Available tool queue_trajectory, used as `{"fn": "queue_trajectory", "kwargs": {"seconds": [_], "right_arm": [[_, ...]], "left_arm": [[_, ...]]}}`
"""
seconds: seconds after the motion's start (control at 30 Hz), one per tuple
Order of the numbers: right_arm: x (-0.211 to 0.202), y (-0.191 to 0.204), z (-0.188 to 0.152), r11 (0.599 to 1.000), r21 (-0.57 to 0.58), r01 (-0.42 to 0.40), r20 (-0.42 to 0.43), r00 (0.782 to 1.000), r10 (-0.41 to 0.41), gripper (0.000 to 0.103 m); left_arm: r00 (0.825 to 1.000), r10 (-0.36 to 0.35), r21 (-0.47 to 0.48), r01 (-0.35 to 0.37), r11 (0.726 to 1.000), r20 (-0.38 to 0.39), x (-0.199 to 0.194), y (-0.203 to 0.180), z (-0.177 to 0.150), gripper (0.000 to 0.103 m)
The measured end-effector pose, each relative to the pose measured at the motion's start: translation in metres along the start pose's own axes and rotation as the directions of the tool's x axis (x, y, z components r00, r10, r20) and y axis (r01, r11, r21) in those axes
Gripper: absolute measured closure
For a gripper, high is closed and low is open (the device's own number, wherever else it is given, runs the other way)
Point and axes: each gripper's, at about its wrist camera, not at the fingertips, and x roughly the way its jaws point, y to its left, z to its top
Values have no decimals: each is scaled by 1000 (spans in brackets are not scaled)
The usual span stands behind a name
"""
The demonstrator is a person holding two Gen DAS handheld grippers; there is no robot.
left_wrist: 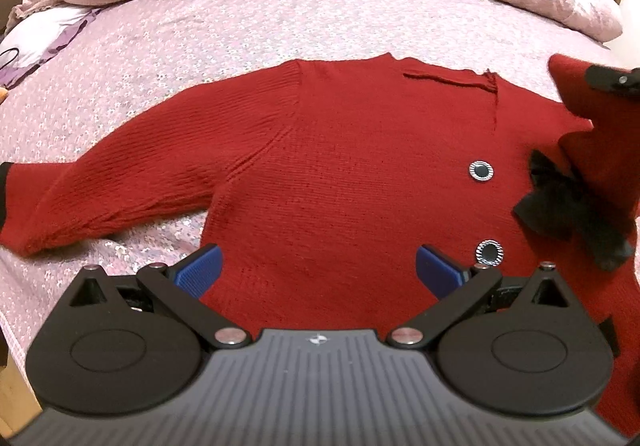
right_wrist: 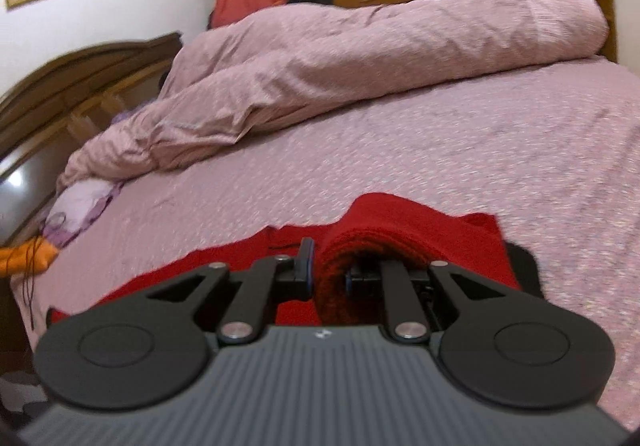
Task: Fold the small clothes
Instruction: 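Grasp the sleeve near the cuff with the right gripper and lift, then fold the held sleeve across the cardigan body and release it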
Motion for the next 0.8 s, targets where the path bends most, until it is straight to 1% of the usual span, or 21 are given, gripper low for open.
{"fn": "queue_trajectory", "kwargs": {"seconds": [0.13,0.33,0.37,0.43,0.5,0.53,0.57,0.67,0.8], "right_arm": [[20,15,-10,999,-37,-8,-59,998,6,84],[44,25,-31,997,-76,-10,-158,987,-2,84],[47,26,-34,997,-81,-11,-172,985,-3,81],[51,27,-38,997,-78,-25,-205,979,8,67],[53,27,-43,998,-51,-35,-241,970,22,38],[52,28,-46,998,-48,-34,-250,968,21,33],[49,30,-48,998,-54,-37,-247,969,22,32],[39,33,-50,996,-64,-54,-250,967,37,32],[18,28,-49,996,-26,-86,-250,965,76,32]], "left_arm": [[1000,5,-9,-5,1000,-7,6,5,1,0],[1000,10,-13,-11,1000,-10,12,10,3,0],[1000,11,-13,-11,1000,-12,13,10,3,0],[1000,11,-17,-11,1000,-14,14,11,3,0],[1000,8,-20,-8,1000,-13,14,12,3,0],[1000,7,-19,-8,1000,-12,14,11,3,0],[1000,8,-17,-8,1000,-11,14,11,3,0],[1000,10,-9,-10,1000,-6,12,9,4,0],[1000,3,4,-3,1000,8,7,3,7,0]]}}
